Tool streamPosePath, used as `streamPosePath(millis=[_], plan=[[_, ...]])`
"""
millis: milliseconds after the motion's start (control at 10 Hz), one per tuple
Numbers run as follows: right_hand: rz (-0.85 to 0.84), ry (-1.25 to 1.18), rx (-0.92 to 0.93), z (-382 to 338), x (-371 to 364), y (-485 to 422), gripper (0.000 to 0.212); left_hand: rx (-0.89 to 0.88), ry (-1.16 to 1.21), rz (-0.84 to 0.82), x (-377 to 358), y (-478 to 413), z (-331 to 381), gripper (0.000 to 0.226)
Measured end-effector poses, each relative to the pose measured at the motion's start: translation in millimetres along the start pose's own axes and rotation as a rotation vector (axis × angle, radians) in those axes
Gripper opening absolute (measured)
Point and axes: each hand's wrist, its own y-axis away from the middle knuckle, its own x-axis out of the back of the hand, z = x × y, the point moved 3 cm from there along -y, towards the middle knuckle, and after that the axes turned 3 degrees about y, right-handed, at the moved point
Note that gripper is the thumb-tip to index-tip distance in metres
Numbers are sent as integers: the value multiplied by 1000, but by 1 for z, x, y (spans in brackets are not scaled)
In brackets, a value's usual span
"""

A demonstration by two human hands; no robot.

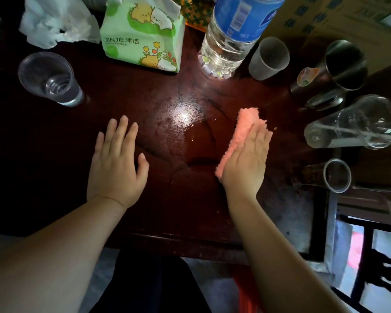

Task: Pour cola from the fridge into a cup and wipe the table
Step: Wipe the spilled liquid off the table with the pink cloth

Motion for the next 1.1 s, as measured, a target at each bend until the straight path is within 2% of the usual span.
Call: streamPosePath(millis=[100, 200, 300, 400, 600, 800, 1100], plan=[[-4, 22, -99, -7, -4, 1, 55, -2, 5, 9, 0, 0, 0, 61], [-27, 58, -85, -9, -4, -2, 57, -3, 14, 11, 0, 0, 0, 61], [-46, 52, 34, -9, -2, -7, 58, -5, 12, 3, 0, 1, 0, 60], [-70, 48, 205, -14, 2, -18, 68, 3, 13, -4, 0, 1, 0, 56], [-152, -16, 423, -16, 3, -47, 61, 22, -2, -27, 1, 1, 1, 58], [-277, -67, 669, -30, 9, -69, 67, 30, -21, -41, 1, 1, 1, 58], [-392, -152, 932, -53, 5, -76, 72, 22, -29, -38, 0, 0, 1, 58]])
